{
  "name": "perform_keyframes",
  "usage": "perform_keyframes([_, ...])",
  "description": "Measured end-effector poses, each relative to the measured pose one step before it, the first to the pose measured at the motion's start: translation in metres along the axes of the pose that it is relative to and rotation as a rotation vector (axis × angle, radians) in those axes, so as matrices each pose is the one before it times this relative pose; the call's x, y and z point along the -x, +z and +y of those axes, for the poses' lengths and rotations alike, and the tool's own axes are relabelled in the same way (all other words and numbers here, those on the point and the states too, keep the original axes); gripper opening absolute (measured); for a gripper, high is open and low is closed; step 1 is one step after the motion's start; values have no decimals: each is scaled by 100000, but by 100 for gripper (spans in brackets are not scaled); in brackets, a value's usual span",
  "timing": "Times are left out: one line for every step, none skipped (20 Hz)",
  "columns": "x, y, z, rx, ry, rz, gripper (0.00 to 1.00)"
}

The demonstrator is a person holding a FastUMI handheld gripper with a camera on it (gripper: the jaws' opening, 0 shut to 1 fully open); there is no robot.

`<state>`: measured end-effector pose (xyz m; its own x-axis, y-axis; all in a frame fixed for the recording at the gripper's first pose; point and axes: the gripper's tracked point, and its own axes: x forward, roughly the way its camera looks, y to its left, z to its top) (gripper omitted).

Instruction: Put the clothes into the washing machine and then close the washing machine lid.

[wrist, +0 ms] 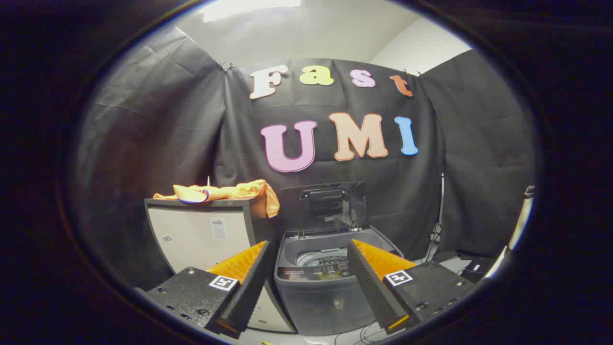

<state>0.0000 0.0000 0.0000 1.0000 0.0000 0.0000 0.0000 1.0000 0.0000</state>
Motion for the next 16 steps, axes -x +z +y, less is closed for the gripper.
perform_keyframes([-85,-242,366,60,468,714,96])
perform_keyframes([-37,-93,417,-56,763,710,96])
perform_keyframes([-2,-46,495,-129,675,531,96])
perform_keyframes([-69,89,491,-168,611,302,96])
perform_keyframes([7,30,258,49,12,196,96])
perform_keyframes([-20,207,130,242,-934,-86,96])
perform_keyframes([-64,26,411,-170,-111,50,96])
perform_keyframes([-25,188,694,-736,707,287,96])
perform_keyframes([-31,-75,646,-865,393,451,96])
perform_keyframes([-100,96,601,-607,616,711,96])
perform_keyframes([-119,7,376,-73,-223,830,96])
perform_keyframes([-84,145,299,-386,-836,478,97])
perform_keyframes([-157,504,672,-1295,384,-541,97])
perform_keyframes([-275,445,837,-1124,1105,-169,97])
perform_keyframes([-381,229,785,-788,1308,769,97])
perform_keyframes([-387,479,760,-825,1080,273,97])
